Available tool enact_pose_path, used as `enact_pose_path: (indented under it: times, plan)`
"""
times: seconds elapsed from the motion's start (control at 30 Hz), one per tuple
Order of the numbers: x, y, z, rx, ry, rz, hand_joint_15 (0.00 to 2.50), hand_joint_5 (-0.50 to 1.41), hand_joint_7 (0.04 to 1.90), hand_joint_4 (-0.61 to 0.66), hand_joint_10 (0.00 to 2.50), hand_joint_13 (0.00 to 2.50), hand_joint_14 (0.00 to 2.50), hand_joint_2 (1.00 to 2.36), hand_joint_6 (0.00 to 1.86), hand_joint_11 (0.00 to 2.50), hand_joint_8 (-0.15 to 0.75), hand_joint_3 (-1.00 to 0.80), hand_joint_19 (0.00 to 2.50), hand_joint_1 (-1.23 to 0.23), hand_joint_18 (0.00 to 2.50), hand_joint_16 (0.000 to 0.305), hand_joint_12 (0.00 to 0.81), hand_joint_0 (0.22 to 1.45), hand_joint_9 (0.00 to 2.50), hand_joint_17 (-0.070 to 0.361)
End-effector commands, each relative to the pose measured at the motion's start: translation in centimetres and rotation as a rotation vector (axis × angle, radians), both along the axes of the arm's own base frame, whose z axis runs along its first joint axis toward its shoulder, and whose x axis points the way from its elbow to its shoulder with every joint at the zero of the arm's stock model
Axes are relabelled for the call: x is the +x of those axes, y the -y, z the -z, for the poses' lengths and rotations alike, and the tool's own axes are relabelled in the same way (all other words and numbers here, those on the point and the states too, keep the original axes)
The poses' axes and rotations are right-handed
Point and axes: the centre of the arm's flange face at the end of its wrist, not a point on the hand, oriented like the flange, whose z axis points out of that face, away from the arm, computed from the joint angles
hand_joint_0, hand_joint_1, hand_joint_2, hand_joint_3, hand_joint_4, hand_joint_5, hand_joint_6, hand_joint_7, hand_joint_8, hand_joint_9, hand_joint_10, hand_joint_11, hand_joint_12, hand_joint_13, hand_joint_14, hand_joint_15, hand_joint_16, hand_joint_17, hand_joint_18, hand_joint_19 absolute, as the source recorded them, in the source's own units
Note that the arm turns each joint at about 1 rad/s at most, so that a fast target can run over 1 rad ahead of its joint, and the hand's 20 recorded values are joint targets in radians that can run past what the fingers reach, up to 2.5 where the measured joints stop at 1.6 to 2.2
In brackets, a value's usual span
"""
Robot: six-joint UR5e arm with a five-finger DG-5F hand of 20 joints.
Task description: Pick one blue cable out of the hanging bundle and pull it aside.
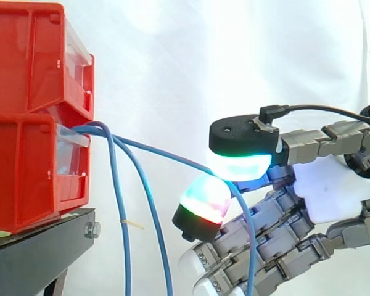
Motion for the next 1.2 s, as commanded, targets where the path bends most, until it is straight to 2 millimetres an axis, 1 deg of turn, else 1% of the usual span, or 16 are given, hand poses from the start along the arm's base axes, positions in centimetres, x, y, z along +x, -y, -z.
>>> enact_pose_path:
  times: [0.0, 1.17]
  plan:
    - [-0.01, -0.04, 0.00, -0.002, 0.000, -0.001, 0.28, -0.03, 1.06, -0.13, 0.00, 0.38, 0.01, 1.20, 0.86, 0.06, 0.261, 0.02, 0.34, -0.83, 0.21, 0.078, 0.480, 0.52, 0.55, 0.175]
    - [-0.04, -0.02, 0.07, -0.003, -0.002, 0.001, 0.30, -0.03, 1.05, -0.11, 0.00, 0.47, 0.01, 1.17, 0.86, 0.12, 0.278, 0.03, 0.36, -0.82, 0.31, 0.078, 0.488, 0.53, 0.65, 0.175]
